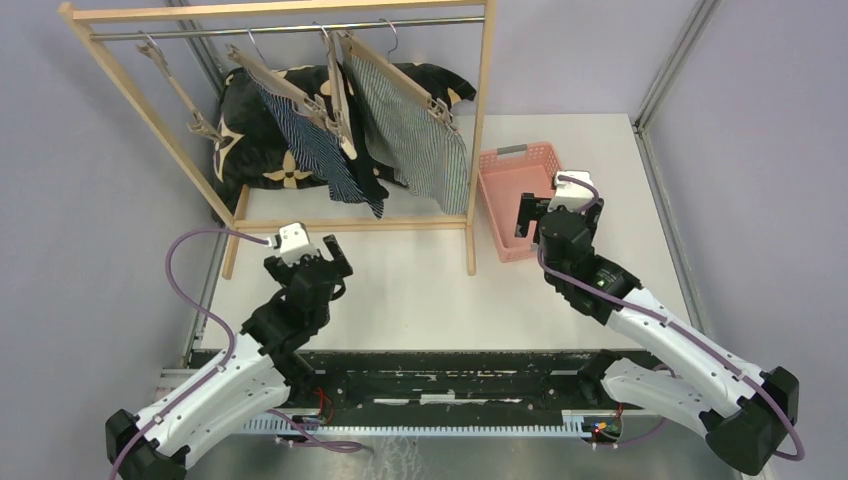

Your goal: Remove the underwear clipped to the hanger

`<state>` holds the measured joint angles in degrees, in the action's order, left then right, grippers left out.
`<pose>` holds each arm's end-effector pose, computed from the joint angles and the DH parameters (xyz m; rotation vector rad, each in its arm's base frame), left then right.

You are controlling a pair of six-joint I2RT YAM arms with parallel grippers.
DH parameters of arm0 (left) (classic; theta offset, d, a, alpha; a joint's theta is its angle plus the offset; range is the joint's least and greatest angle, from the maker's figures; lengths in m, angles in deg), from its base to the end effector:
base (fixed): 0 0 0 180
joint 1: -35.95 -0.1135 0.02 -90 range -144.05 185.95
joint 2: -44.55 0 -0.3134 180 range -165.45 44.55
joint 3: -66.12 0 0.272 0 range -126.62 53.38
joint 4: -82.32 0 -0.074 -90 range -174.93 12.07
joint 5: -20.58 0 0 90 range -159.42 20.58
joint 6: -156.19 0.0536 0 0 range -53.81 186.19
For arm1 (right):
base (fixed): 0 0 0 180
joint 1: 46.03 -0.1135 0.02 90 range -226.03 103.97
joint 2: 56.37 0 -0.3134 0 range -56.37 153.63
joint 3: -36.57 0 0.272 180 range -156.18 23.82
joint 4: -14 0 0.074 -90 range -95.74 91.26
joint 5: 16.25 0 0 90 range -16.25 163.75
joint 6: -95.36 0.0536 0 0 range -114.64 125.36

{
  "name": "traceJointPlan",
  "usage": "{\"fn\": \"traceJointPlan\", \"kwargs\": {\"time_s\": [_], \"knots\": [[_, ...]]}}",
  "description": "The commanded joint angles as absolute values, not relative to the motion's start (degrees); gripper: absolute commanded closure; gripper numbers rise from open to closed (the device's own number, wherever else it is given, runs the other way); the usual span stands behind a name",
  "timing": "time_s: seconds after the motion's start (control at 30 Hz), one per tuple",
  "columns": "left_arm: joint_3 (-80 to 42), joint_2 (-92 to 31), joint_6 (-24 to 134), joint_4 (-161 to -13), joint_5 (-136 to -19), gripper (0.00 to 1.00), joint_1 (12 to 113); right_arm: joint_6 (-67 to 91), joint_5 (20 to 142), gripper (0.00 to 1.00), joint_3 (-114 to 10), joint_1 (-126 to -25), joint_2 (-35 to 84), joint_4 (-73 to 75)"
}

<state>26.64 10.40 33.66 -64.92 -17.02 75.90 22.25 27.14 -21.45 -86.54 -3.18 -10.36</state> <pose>0.1240 -0.0485 0.2655 -0.4156 1.8091 0.0670 0.1832 0.1053 0.3503 0.1607 1.7958 -0.0667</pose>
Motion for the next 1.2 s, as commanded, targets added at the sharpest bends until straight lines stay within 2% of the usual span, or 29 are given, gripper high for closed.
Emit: {"fn": "traceJointPlan", "kwargs": {"time_s": [0.0,0.4,0.7,0.8,0.9,1.17], "knots": [[24.6,9.9,30.7,-68.4,-15.5,0.0,76.0,21.3,26.4,0.0,-22.4,-86.8,-2.5,-7.4],[22.6,7.3,32.6,-69.2,-14.5,0.0,76.0,21.2,28.8,0.0,-23.2,-86.7,-0.6,-6.7],[25.4,15.2,31.6,-74.9,-11.6,0.0,76.0,21.4,29.4,0.0,-22.7,-86.8,-1.5,-6.4],[27.5,16.4,39.6,-82.8,-22.4,0.01,76.1,21.5,30.0,0.0,-23.0,-86.8,-0.7,-6.3],[27.1,13.7,38.9,-86.3,-30.2,0.01,76.0,21.5,30.4,0.0,-23.5,-86.8,-0.2,-6.5],[12.7,-6.0,46.5,-88.4,-60.8,0.01,76.4,20.8,30.4,0.0,-22.8,-86.8,-1.8,-6.1]]}}
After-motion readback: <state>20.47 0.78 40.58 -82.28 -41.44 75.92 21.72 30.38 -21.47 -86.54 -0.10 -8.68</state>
